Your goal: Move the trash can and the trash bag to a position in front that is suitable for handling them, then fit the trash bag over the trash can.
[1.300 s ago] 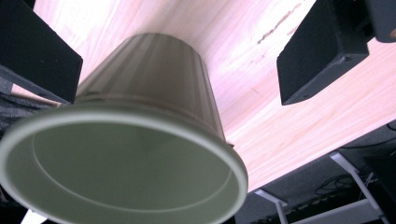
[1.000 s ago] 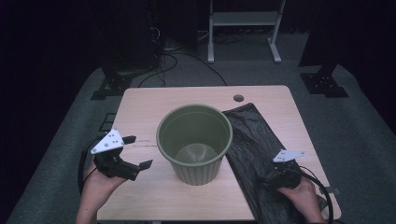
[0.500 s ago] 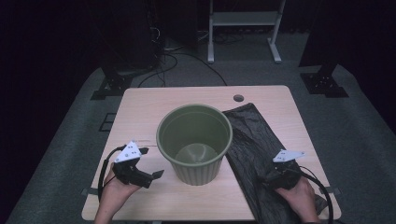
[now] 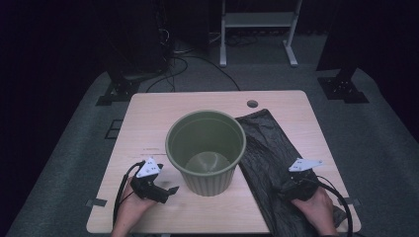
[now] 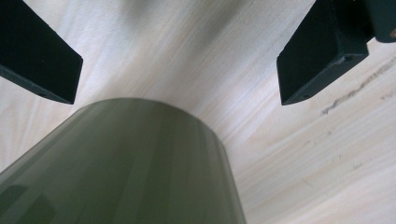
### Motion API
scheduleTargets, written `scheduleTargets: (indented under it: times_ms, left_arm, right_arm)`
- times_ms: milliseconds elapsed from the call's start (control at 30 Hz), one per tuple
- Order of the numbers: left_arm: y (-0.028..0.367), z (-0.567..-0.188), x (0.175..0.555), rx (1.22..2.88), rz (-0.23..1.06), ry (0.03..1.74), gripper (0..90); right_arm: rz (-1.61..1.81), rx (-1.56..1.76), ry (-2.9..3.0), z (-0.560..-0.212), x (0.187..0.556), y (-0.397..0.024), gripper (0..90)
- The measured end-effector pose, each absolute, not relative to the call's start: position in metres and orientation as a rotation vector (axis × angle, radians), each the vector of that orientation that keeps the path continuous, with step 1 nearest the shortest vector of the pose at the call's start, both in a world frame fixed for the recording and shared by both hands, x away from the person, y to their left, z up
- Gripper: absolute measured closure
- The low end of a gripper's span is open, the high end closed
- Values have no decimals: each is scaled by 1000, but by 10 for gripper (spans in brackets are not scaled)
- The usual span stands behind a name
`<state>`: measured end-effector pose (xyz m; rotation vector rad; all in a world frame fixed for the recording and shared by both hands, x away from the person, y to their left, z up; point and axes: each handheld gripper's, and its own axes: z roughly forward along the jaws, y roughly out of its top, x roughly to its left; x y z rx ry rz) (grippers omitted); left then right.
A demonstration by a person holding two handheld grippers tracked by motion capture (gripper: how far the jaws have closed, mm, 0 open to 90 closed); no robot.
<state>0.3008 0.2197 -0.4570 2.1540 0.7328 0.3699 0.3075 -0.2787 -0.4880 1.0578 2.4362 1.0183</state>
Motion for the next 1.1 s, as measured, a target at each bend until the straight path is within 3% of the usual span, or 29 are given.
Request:
scheduleTargets:
  times_ms: [500,1100]
  left_arm:
    - [218,-483,304,2238,359,781,0]
    - [221,-483,305,2231,357,816,0]
  right_arm:
    - [1018,1058,2436,-488,307,-279,0]
    - [1033,1050,2411,-480,308,-276,0]
